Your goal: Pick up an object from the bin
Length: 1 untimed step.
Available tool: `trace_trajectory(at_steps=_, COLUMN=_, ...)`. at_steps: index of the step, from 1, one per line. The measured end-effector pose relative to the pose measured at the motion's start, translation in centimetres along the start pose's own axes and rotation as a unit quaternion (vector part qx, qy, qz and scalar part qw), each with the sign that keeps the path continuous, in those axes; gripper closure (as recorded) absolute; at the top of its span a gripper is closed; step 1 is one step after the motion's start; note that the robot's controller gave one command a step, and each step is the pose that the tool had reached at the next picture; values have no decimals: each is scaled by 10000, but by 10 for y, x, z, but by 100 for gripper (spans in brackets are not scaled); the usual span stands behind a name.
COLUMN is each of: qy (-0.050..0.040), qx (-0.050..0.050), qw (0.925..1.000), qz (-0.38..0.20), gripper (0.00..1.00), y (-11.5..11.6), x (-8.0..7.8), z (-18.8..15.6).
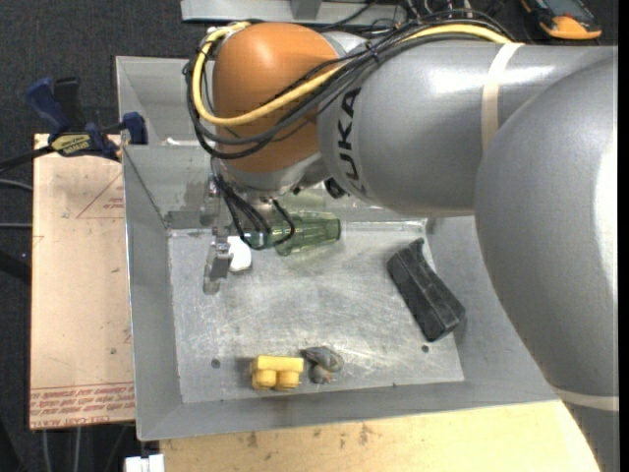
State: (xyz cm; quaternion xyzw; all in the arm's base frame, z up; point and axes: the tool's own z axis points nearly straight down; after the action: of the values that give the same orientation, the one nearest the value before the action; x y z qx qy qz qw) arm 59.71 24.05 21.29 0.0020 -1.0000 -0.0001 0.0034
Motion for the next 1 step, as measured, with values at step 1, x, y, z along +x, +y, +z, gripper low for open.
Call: trace_trajectory(at_steps=1, qy=-38, qx=-7, qw=10000, qz=16, gripper=0, y=-1, x=-2, z=-5)
